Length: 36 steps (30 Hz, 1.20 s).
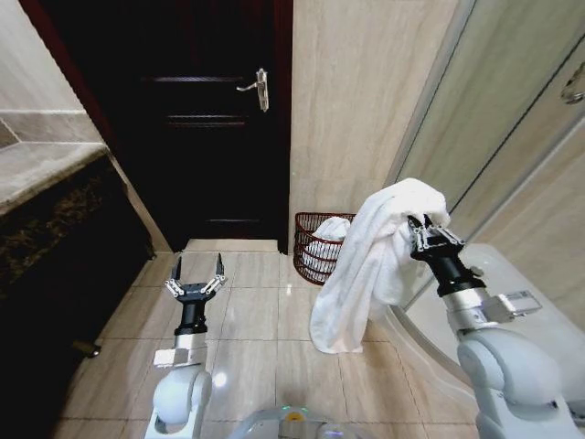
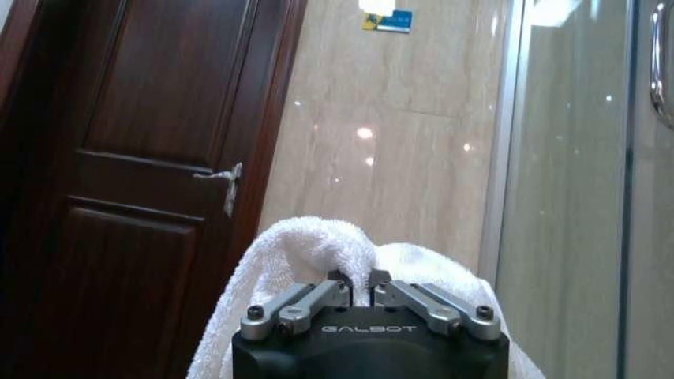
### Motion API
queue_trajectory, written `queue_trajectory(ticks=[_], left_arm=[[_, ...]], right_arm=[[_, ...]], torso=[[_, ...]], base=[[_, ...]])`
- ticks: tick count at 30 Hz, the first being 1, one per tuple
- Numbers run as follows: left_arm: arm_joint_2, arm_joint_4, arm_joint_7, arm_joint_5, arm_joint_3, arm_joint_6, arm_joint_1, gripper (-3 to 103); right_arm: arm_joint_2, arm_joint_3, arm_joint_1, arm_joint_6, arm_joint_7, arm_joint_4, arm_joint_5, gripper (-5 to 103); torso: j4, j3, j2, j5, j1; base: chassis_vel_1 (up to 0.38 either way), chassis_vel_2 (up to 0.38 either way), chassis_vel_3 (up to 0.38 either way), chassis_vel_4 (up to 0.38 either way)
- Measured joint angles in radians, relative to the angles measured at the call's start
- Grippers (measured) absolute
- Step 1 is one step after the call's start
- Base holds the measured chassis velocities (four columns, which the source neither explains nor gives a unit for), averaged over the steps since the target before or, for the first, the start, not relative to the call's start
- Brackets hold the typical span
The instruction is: Discard the used towel into the hamper.
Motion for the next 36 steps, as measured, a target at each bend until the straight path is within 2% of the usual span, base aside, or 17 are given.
queue_trajectory(ticks=[7,11,16,36], left_arm=[[0.016,-0.028,0.011,-0.001,-0.006,0.069,0.002,100],[0.008,-0.076,-0.006,-0.005,0.003,0.155,-0.003,100],[0.015,-0.092,-0.024,-0.005,0.006,0.189,-0.024,100],[-0.001,-0.118,-0.029,0.013,-0.006,0.194,0.008,100]], right_arm=[[-0.008,0.014,-0.002,-0.001,0.007,0.005,0.009,7],[-0.020,0.017,0.001,-0.006,0.013,0.005,0.023,7],[-0.021,0.017,0.003,-0.008,0.016,-0.007,0.042,7],[-0.054,0.017,0.056,-0.004,0.011,-0.038,0.083,7]], torso=[[0.0000,0.017,0.025,-0.0001,0.008],[0.0001,0.030,0.045,0.0000,0.015],[0.0000,0.043,0.066,0.0000,0.023],[0.0000,0.090,0.142,0.0000,0.053]], base=[[0.000,0.000,0.000,0.000],[0.000,0.000,0.000,0.000],[0.000,0.000,0.000,0.000],[0.000,0.000,0.000,0.000]])
